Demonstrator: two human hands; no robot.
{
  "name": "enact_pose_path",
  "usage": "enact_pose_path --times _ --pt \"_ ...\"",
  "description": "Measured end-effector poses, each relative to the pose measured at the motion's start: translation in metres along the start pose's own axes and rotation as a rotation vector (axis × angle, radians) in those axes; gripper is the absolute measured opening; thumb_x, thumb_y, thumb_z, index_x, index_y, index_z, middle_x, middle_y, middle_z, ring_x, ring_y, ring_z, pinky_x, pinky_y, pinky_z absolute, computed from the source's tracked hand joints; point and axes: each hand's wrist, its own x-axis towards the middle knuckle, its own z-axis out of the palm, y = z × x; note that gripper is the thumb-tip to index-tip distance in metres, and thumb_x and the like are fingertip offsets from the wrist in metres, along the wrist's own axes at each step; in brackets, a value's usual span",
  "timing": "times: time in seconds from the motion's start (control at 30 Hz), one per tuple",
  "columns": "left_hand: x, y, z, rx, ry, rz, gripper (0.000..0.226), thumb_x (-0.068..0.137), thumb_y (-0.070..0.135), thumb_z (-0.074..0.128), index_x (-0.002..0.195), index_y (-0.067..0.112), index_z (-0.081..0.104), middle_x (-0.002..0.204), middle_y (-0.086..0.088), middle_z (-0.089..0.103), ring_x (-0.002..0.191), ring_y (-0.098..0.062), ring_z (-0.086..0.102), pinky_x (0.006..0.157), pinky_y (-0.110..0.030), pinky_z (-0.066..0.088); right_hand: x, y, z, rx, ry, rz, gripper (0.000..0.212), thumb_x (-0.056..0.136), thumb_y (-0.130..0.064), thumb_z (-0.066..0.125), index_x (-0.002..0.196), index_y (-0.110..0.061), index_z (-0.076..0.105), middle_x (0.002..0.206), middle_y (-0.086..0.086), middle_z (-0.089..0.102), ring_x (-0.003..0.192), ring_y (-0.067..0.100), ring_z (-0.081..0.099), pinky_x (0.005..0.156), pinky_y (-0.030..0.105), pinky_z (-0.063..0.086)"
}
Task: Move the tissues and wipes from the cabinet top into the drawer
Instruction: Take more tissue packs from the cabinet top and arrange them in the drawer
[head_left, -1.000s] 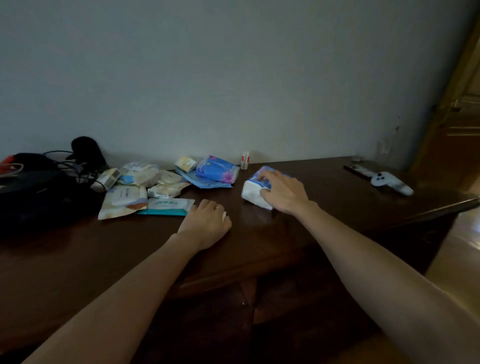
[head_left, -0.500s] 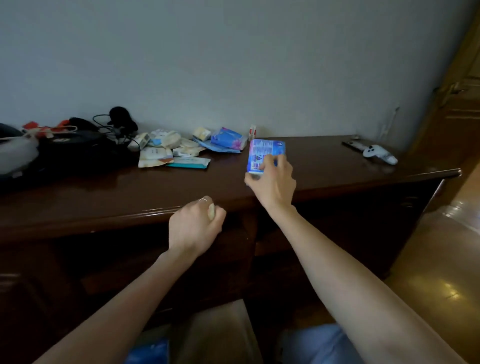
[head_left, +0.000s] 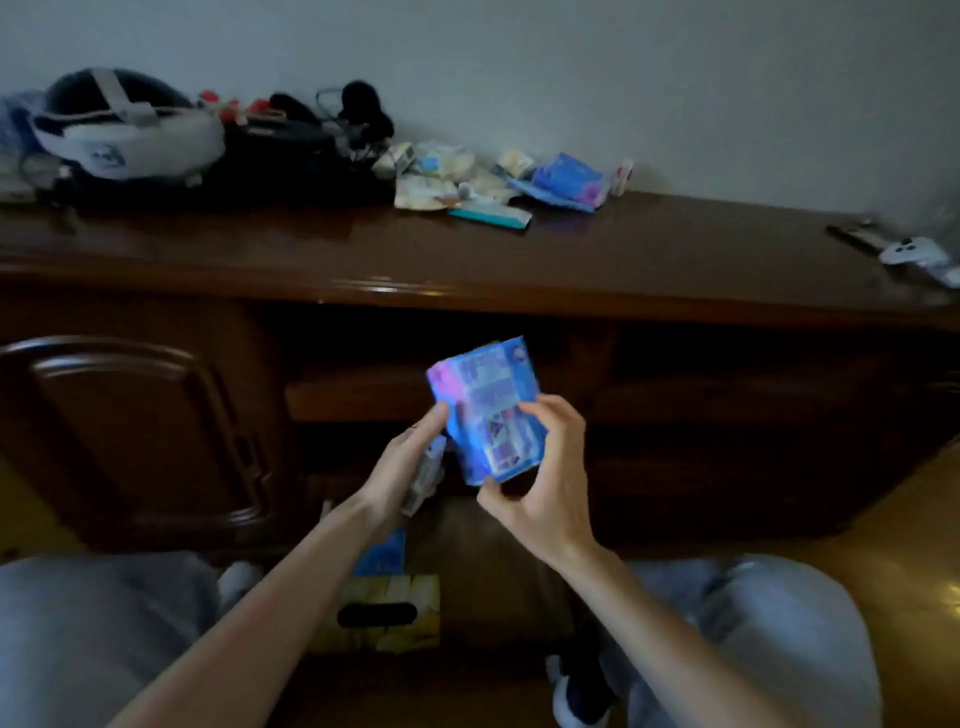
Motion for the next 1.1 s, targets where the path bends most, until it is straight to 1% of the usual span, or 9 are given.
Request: enact_pose_path --times 0.1,0.23,0.33,0.47,0.57,0.63,0.77,0.9,1.1 --pt "-0.003 -0.055 -0.022 -0.062 0.128 -0.165 0.075 0.061 0.053 0.086 0.114 0.003 0.069 0.078 -0.005 0.078 0.065 -0.016 0.074 0.055 -0.024 0.054 -0.044 0.011 0.03 0.068 -0.337 0.09 0.092 0.072 -0.04 0.087 0.148 -0.023 0.038 0.152 0.0 0.032 0.144 0.014 0.035 0.111 0.024 0.039" --pt "0.004 -0.111 -0.044 -0.022 0.156 -0.374 0.075 0.063 0.053 0.087 0.116 0.002 0.071 0.094 -0.005 0.078 0.086 -0.024 0.076 0.077 -0.033 0.058 -0.063 0.042 0.055 0.348 -0.548 0.788 0.09 0.064 -0.076 0.079 0.139 -0.049 0.037 0.139 -0.008 0.055 0.116 0.001 0.062 0.096 0.024 0.053" --pt "0.009 -0.142 -0.048 0.14 0.079 -0.457 0.075 0.06 0.07 0.078 0.107 0.013 0.07 0.075 0.003 0.076 0.061 -0.015 0.07 0.059 -0.021 0.049 -0.083 0.084 0.075 0.387 -0.73 1.151 0.109 0.046 -0.079 0.085 0.137 -0.035 0.044 0.124 -0.003 0.069 0.107 0.014 0.071 0.103 0.043 0.053" --pt "0.023 -0.185 -0.074 0.148 0.498 -0.418 0.056 0.067 0.07 0.075 0.075 0.017 0.057 0.058 0.005 0.055 0.044 -0.007 0.045 0.045 -0.023 0.036 -0.105 0.132 0.09 0.316 -0.651 1.191 0.084 0.08 -0.04 0.086 0.144 -0.032 0.033 0.125 -0.003 0.067 0.101 0.013 0.072 0.086 0.034 0.059" --pt "0.031 -0.201 -0.095 0.148 0.557 -0.409 0.063 0.064 0.076 0.069 0.054 0.019 0.045 0.041 0.008 0.042 0.033 -0.006 0.035 0.042 -0.021 0.034 -0.118 0.164 0.095 0.262 -0.582 1.23 0.088 0.084 -0.027 0.084 0.148 -0.029 0.023 0.126 -0.003 0.062 0.099 0.007 0.067 0.067 0.018 0.054" --pt "0.037 -0.211 -0.102 0.174 0.572 -0.423 0.065 0.069 0.075 0.069 0.049 0.02 0.043 0.038 0.007 0.039 0.032 -0.008 0.033 0.044 -0.024 0.034 -0.132 0.176 0.101 0.253 -0.695 1.314 0.078 0.085 -0.032 0.083 0.146 -0.026 0.034 0.132 0.002 0.063 0.107 0.014 0.067 0.079 0.026 0.056" --pt "0.042 -0.235 -0.105 0.185 0.671 -0.47 0.047 0.08 0.061 0.072 0.065 0.018 0.06 0.058 0.001 0.054 0.054 -0.015 0.051 0.061 -0.033 0.037 -0.164 0.183 0.115 0.104 -1.155 1.201 0.056 0.093 -0.037 0.075 0.141 -0.022 0.051 0.14 0.005 0.061 0.115 0.016 0.059 0.098 0.034 0.049" --pt "0.04 -0.251 -0.106 0.213 0.623 -0.499 0.04 0.082 0.058 0.069 0.076 0.019 0.069 0.064 0.0 0.052 0.06 -0.016 0.048 0.063 -0.035 0.036 -0.166 0.191 0.117 0.196 -0.917 1.439 0.069 0.08 -0.035 0.087 0.139 -0.016 0.057 0.133 0.005 0.065 0.116 0.022 0.063 0.094 0.036 0.053" --pt "0.035 -0.262 -0.103 0.409 0.563 -0.557 0.043 0.079 0.063 0.063 0.08 0.02 0.067 0.059 0.005 0.062 0.062 -0.016 0.059 0.059 -0.028 0.042 -0.158 0.184 0.118 0.263 -0.902 1.579 0.053 0.078 -0.03 0.087 0.125 -0.016 0.065 0.125 0.009 0.07 0.099 0.019 0.067 0.076 0.032 0.053"
